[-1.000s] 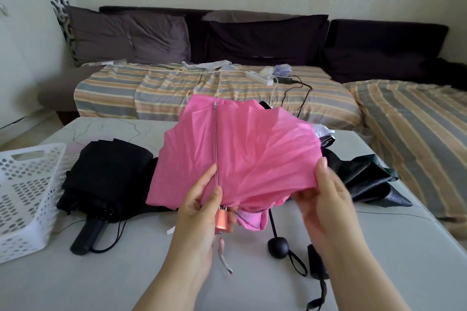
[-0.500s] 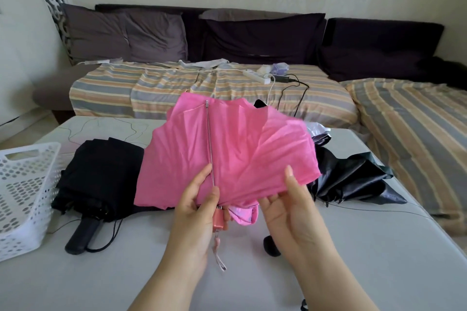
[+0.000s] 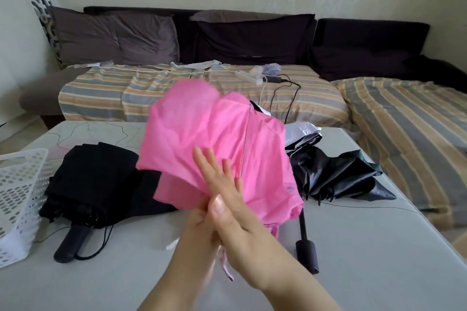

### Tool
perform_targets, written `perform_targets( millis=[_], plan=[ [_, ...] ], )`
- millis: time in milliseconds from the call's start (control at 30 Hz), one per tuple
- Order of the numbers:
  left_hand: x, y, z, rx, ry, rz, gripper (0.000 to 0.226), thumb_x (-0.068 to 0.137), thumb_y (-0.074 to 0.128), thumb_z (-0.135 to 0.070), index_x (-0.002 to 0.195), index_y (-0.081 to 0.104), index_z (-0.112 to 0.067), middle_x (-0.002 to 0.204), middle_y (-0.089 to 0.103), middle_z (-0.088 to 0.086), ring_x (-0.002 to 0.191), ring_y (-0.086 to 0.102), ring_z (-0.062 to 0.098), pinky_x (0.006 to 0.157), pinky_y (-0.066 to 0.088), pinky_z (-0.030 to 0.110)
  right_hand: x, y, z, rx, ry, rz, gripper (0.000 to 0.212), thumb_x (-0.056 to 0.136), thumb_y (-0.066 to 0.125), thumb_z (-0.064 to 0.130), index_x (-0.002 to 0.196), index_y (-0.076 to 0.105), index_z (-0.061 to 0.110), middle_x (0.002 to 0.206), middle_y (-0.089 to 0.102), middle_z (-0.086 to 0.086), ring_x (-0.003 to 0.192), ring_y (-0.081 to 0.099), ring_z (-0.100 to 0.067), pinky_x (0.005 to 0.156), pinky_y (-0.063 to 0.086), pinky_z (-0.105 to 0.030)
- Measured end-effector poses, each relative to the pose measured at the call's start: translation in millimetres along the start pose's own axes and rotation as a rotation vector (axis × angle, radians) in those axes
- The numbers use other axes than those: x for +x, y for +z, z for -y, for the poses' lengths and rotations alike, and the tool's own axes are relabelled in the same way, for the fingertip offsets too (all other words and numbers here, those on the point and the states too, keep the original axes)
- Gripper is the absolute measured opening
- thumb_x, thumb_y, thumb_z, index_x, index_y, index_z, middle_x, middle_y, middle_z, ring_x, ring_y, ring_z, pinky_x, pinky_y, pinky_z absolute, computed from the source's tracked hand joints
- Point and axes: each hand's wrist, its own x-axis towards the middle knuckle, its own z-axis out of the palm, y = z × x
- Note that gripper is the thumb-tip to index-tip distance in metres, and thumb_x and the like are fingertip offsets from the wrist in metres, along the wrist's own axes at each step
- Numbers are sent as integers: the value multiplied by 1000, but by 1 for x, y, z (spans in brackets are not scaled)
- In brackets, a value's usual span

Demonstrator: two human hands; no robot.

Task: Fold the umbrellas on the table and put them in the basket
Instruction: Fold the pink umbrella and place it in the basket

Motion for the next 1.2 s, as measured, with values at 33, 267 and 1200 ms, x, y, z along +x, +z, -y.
perform_targets(
  millis=[33, 267, 1200],
  plan=[
    [0, 0, -1, -2, -17, -8, 17, 100, 43, -12, 92, 57, -9, 67, 59, -9, 57, 57, 2, 50, 46, 19, 1, -2, -1, -41, 16, 42, 66, 77, 16, 85, 140, 17, 62, 155, 14, 30, 143, -7, 8, 119, -11, -39],
    [-4, 3, -17, -81, -7, -53, 29, 96, 50, -22, 68, 57, -20, 59, 53, 13, 46, 48, 21, 48, 38, 27, -7, -25, -12, 39, 88, -79, 76, 78, 25, 84, 130, 55, 37, 118, 61, 29, 112, 51, 14, 103, 35, -18],
    [-5, 0, -20, -30, 118, 10, 45, 100, 40, -11, 115, 59, -49, 96, 73, -7, 81, 71, 10, 62, 58, 35, 3, -30, -30, -318, -25, -433, 38, 81, 41, 23, 101, 72, 32, 140, 42, 19, 139, 21, 7, 108, 20, -6]
  ],
)
